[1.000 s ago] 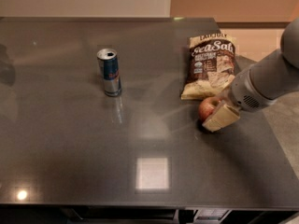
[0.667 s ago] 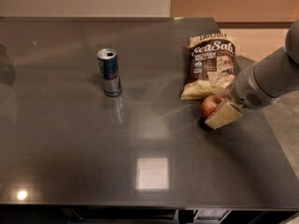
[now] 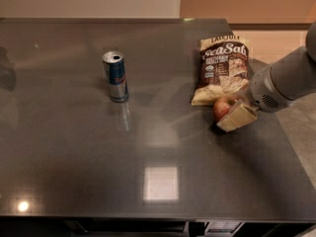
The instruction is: Move apple near brown chip bag
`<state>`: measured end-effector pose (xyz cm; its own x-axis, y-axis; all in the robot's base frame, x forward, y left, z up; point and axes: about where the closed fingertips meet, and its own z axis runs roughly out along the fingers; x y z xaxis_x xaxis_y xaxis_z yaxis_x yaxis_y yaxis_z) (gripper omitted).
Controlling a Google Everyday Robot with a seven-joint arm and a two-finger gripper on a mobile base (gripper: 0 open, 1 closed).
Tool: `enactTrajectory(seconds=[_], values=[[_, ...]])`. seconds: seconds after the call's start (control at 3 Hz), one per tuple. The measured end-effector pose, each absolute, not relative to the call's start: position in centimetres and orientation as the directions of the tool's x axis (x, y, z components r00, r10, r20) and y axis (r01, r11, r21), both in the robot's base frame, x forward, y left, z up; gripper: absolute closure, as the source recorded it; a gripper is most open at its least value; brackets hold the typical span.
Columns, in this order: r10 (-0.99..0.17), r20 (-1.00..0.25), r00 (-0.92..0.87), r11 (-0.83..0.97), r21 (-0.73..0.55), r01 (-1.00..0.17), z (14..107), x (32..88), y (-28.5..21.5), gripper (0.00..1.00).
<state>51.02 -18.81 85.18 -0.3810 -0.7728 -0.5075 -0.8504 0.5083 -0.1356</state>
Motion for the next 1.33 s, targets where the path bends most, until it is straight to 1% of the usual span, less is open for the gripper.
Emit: enactTrajectory(seconds=[0.67,1.0,1.33], values=[[-0.772,-0.51,-0.38,0.505,-0.129,-0.854,84.46,51.06,-18.67,0.13],[-0.766,-0.52,-0.378,0.508,-0.13,-0.851,84.38,51.0,-18.73,0.0],[-0.766,-0.52,-0.378,0.508,-0.13,-0.851,84.38,51.0,-18.73,0.0]])
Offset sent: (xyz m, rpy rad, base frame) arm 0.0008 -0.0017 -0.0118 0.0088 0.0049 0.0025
